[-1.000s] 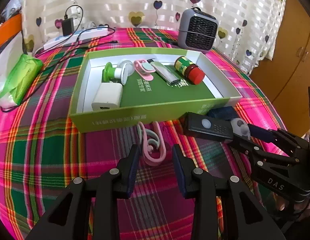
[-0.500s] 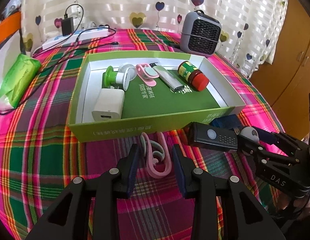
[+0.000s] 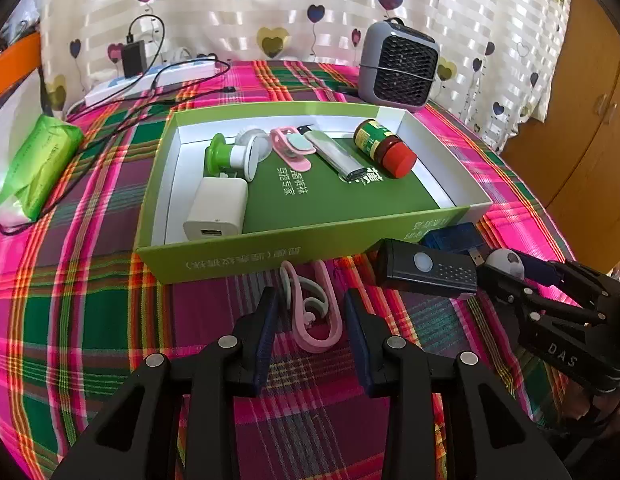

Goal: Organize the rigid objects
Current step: 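Close the left gripper on the pink hook while the right closes on the white round gadget, then lift the pink hook with the left gripper while the right lifts the white gadget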

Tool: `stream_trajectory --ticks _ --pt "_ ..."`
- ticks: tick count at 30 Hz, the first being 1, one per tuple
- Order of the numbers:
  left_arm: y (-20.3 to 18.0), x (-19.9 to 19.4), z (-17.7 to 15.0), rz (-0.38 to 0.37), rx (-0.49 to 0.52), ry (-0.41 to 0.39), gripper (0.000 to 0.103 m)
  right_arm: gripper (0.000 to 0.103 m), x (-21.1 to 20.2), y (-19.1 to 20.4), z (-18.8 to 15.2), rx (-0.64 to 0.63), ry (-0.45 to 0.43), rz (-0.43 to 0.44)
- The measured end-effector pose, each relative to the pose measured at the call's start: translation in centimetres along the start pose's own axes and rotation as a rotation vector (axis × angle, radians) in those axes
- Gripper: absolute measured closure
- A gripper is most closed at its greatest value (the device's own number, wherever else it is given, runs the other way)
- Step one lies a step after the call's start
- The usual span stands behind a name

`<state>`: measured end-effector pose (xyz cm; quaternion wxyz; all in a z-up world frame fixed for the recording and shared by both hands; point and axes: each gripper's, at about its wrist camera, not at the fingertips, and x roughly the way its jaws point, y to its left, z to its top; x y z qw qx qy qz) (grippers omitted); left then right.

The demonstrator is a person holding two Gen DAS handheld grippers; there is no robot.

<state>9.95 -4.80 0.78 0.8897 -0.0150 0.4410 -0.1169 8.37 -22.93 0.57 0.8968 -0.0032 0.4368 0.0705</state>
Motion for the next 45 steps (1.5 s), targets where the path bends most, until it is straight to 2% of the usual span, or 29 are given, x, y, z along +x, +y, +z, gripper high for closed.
stream_trajectory --ticks 9,45 --pt "0.43 -0.19 -0.08 0.003 -0.021 -0.003 0.08 0.06 -0.07 -0.14 -0.02 0.008 -0.002 -0.003" --pt "0.51 -0.74 -0.2 -0.008 -0.025 -0.019 0.08 0.06 -0.38 -0.25 -0.13 0.01 -0.006 -0.005"
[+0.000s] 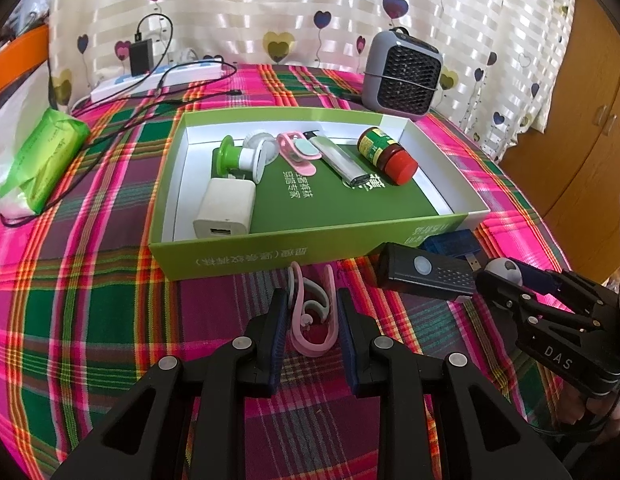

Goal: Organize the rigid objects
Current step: 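Lift the pink hook with the left gripper while the right lifts the white gadget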

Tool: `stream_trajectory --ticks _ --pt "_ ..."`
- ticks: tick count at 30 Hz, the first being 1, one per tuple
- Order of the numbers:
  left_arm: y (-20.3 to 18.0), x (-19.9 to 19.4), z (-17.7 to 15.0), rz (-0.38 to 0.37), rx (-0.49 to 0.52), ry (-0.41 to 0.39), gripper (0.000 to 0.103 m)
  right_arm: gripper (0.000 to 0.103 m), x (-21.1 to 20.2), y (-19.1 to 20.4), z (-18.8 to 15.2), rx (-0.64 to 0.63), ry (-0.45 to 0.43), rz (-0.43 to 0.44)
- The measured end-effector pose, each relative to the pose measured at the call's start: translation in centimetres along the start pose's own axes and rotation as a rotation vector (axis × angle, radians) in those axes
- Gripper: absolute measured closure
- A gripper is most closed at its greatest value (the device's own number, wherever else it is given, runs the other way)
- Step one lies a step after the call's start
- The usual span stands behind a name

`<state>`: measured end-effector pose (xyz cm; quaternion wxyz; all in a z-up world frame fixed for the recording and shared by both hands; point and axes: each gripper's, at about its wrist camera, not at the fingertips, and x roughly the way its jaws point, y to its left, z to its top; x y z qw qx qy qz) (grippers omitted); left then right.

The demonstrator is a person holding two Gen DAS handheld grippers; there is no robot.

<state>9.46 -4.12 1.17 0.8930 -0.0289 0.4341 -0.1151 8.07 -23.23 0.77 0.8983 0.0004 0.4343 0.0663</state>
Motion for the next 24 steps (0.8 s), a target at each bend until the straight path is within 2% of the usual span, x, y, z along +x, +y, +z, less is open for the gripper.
stream_trajectory --ticks 24 --pt "-0.4 -1.7 -0.3 -0.002 0.015 -0.035 0.08 0.06 -1.5 0.5 0.1 0.001 -0.037 0.005"
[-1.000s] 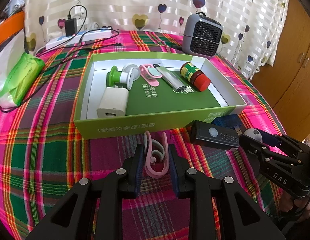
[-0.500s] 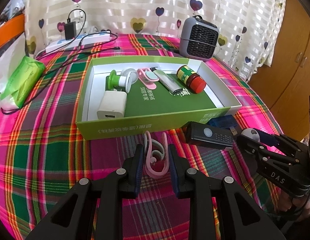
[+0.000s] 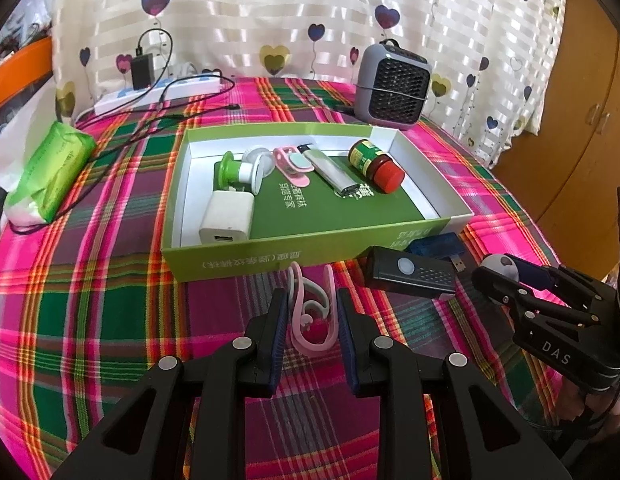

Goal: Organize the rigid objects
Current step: 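Lift the pink hook with the left gripper while the right lifts the white gadget, then carry the pink hook with the left gripper while the right carries the gadget into the box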

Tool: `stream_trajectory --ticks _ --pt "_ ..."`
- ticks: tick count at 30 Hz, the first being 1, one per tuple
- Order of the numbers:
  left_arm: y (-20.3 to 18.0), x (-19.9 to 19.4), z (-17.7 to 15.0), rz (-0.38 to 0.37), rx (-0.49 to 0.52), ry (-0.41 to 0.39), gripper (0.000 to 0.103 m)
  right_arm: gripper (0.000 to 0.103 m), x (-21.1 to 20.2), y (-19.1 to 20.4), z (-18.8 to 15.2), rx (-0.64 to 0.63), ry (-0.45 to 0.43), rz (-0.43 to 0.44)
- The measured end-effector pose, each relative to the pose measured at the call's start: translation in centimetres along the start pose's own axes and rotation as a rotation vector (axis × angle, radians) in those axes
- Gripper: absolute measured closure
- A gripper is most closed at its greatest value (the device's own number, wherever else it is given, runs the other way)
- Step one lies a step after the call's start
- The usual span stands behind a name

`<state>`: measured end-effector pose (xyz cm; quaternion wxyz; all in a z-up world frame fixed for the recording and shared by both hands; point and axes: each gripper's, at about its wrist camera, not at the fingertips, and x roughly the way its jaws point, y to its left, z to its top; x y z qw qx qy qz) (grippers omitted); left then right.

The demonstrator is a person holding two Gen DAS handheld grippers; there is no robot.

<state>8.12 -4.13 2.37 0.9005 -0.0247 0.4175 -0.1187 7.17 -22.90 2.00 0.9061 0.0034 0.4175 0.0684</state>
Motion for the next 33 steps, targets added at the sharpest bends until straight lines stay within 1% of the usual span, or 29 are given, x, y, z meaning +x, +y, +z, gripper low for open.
stream_trajectory --ticks 11,17,24,33 --pt "0.1 -1.1 0.2 -0.009 0.003 -0.022 0.08 0.06 -0.8 -0.1 0.4 0.001 -0.021 0.003" --pt "0.0 -1.4 0.9 -0.032 0.004 -0.027 0.08 0.06 -1.5 0.1 1.7 -0.002 -0.047 0.02" --pt "0.0 -1.5 1.7 -0.038 0.01 -0.035 0.08 0.06 -1.9 0.4 3.0 -0.002 -0.069 0.048" --pt "0.6 -1.0 3.1 -0.041 0.006 -0.044 0.08 0.06 -1.6 1.3 5.2 -0.027 -0.091 0.063"
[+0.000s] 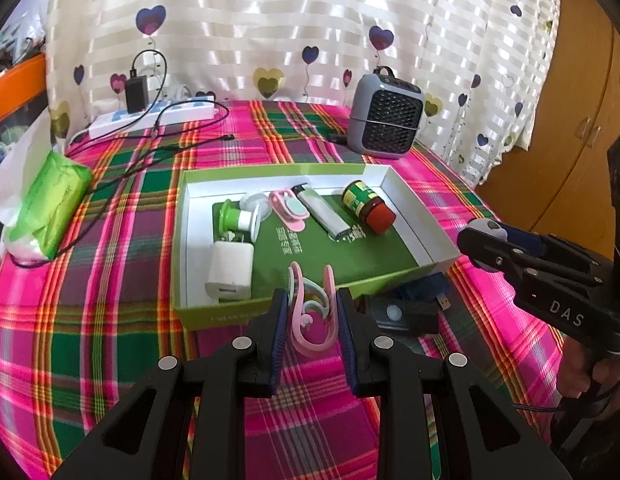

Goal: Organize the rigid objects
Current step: 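Carry the pink hook with the left gripper while the right carries the gadget into the box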

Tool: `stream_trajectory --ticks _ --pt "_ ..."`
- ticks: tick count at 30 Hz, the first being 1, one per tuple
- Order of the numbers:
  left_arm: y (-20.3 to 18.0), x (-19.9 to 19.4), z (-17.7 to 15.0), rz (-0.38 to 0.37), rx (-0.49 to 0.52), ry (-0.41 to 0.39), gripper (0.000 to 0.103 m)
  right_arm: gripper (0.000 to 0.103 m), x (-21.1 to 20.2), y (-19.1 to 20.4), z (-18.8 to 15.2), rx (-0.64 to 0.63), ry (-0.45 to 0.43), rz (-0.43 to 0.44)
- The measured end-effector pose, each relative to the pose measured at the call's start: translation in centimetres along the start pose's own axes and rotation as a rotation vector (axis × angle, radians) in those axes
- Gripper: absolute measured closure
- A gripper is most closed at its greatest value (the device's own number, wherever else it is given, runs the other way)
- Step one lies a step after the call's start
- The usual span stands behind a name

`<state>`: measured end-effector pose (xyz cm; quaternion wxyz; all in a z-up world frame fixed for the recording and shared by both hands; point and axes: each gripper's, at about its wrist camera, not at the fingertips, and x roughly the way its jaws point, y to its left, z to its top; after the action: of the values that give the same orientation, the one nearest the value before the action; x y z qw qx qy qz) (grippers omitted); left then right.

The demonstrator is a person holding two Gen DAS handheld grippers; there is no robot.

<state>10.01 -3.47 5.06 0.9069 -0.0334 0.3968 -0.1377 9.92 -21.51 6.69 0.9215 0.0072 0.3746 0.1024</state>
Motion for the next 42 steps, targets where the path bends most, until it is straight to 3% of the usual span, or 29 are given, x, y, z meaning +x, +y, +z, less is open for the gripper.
stream_trajectory --ticks 13,23,42 --pt "0.3 2.5 1.9 -0.015 0.005 0.018 0.08 0.06 3.9 0.5 2.0 -0.012 0.056 0.046" --pt "0.8 4.6 2.5 -0.012 -0.007 0.046 0.08 0.06 6.3 1.4 2.2 -0.034 0.102 0.141" --pt "1.0 7.4 3.2 0.013 0.0 0.084 0.08 0.061 10.2 -0.1 2.9 -0.035 0.155 0.092"
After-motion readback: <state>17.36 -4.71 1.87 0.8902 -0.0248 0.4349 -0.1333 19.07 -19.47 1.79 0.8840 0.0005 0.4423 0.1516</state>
